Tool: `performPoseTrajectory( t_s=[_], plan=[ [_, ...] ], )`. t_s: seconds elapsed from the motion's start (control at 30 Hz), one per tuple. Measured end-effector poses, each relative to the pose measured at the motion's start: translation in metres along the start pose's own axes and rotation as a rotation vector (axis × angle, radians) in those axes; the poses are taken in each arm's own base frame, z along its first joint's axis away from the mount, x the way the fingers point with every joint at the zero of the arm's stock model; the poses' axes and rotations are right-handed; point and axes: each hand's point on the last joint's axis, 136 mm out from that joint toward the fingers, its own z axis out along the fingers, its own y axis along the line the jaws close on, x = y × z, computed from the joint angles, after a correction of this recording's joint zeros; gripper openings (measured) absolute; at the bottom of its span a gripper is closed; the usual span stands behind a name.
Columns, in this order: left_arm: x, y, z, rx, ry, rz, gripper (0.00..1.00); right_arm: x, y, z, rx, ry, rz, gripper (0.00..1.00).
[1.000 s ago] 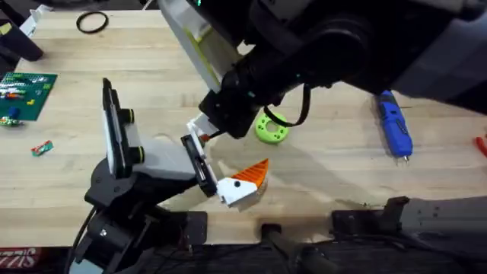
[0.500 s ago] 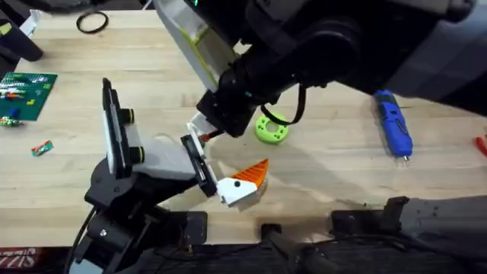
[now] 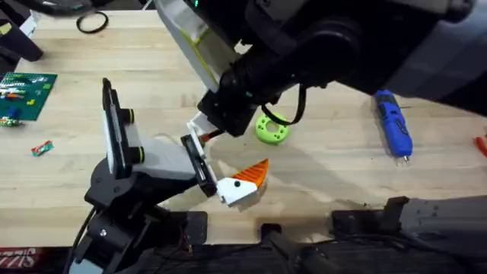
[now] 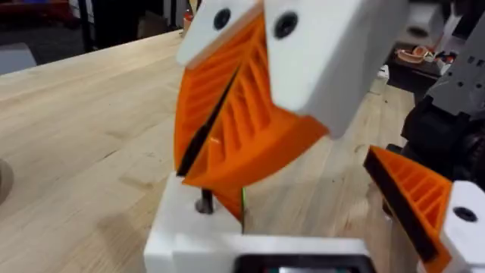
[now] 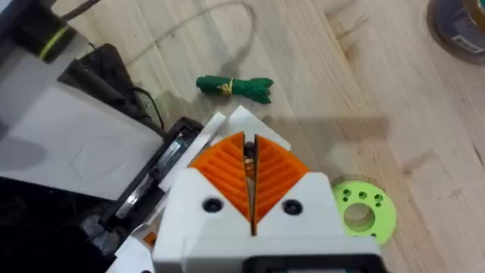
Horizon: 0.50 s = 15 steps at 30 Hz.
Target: Pick up the gripper from the table and insert it into the empty holder that is missing its gripper. Then pick up a screw, insert it into the mounting hole, and use the screwdriver to tighten it. Finally, clean up the table by picking up the vegetable and placing it into the bucket.
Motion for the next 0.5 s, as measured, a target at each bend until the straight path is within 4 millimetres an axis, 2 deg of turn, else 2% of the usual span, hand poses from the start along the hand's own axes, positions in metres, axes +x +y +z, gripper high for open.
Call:
performPoseTrajectory(
  t_s=[0.5],
  plan=[
    [-0.0001, 0.0000, 0.0000, 0.000, 0.000, 0.001, 0.985, 0.0015, -0.0034, 0.0001, 0.020, 0.006, 0.001, 0.007]
  ],
)
